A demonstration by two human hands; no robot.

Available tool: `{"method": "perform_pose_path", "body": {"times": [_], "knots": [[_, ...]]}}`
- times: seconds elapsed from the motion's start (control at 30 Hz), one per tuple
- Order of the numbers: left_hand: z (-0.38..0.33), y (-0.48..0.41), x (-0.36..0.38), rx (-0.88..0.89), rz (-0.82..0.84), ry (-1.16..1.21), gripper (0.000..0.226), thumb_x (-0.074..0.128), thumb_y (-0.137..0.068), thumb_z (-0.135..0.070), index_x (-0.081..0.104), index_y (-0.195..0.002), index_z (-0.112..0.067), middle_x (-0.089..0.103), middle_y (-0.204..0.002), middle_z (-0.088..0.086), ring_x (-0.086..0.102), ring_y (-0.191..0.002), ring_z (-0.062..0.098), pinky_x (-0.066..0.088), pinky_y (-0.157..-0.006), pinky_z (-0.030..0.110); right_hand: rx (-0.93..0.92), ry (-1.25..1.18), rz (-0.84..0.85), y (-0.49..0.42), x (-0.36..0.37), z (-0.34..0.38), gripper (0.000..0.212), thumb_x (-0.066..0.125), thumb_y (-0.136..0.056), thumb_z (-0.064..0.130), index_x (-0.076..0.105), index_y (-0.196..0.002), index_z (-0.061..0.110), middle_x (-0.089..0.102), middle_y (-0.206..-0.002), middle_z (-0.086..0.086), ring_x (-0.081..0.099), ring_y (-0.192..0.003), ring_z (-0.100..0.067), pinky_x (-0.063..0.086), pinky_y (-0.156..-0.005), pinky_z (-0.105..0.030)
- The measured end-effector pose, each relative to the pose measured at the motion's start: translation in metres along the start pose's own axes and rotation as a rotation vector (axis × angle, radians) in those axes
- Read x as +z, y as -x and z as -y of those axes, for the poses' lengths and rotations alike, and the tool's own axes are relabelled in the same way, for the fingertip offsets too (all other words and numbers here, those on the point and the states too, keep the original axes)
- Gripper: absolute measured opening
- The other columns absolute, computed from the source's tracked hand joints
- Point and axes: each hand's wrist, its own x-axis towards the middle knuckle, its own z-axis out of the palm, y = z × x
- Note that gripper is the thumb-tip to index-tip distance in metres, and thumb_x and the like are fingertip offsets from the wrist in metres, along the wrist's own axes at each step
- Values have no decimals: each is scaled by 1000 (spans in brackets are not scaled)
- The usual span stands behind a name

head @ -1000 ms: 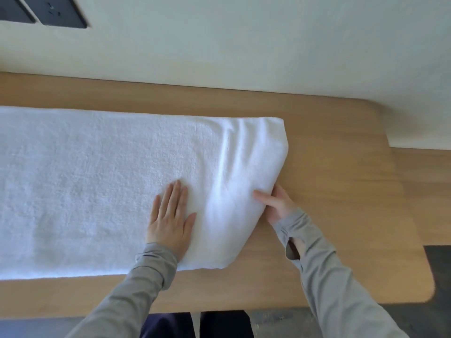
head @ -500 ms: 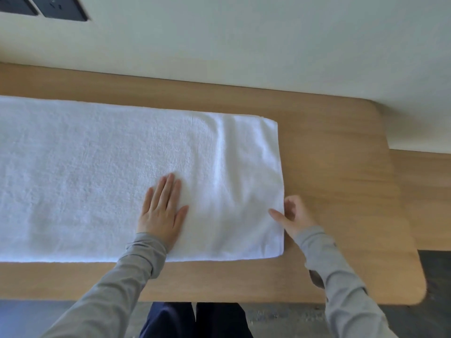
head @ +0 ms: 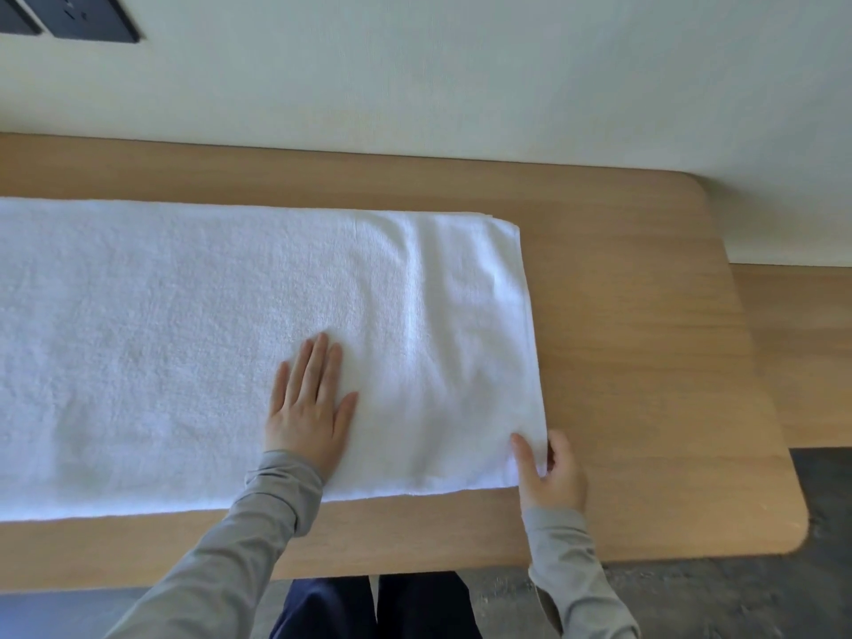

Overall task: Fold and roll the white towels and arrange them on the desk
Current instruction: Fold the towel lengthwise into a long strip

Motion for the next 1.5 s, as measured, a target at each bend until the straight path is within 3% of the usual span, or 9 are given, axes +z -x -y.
{"method": "perform_pose_path", "body": {"times": [0.2,0.33,0.5,0.63,0.87,0.97,1.07,1.23,1.5], "knots": [[3,1,0,2,3,-8,69,3,-95,-52,20,-149,-12,20,-156,4,15,-144,19,11,-118,41,123,83,17,-16,-2,9,46,67,-82,8,44,-122,7,58,-93,-12,57,-78,-28,49,-71,-41],[0,0,1,3,-6,-12,65,12,-96,-46,24,-148,-9,22,-155,7,18,-143,22,15,-117,44,-402,277,-248,0,30,48,49,55,-78,4,49,-127,-2,56,-123,-20,48,-117,-33,37,-98,-45],[2,3,3,53,21,-114,64,27,-89,-35,29,-143,0,27,-152,16,26,-140,31,12,-115,44,-1053,610,430,23,134,99,52,27,-94,29,34,-143,13,29,-153,-2,21,-143,-19,23,-114,-46],[6,1,3,39,-7,-30,63,24,-93,-40,26,-146,-7,26,-153,9,25,-141,24,12,-116,41,-1198,773,482,-37,120,79,53,36,-93,37,42,-140,13,38,-148,-3,36,-137,-20,34,-108,-48],[8,1,7,35,-14,-17,62,19,-95,-44,22,-148,-11,20,-156,5,16,-144,19,11,-117,41,-806,971,315,-148,58,66,66,1,-91,47,9,-149,19,-3,-154,11,-1,-145,-9,2,-119,-40],[7,-1,6,29,-11,-14,62,20,-95,-43,23,-148,-10,21,-156,6,15,-144,19,11,-117,42,-761,929,218,-151,61,81,71,-1,-89,46,19,-148,12,10,-157,2,6,-146,-16,-7,-116,-39],[6,-1,6,28,1,-8,62,17,-96,-44,25,-147,-10,23,-155,6,17,-144,19,15,-115,44,-940,779,129,-123,91,102,58,25,-94,33,41,-136,-3,38,-146,-19,28,-139,-36,19,-114,-55],[7,-1,4,36,-3,10,62,14,-97,-44,31,-145,-8,27,-153,8,22,-142,20,18,-114,45,-1447,822,685,-113,143,121,56,43,-94,32,30,-145,11,30,-152,-7,20,-143,-24,9,-115,-51],[8,-2,4,44,-5,1,62,16,-97,-44,31,-145,-9,26,-154,7,21,-142,21,20,-113,46,-631,1114,358,-276,76,141,64,8,-97,49,-3,-149,15,-10,-158,1,-12,-145,-13,-8,-118,-40]]}}
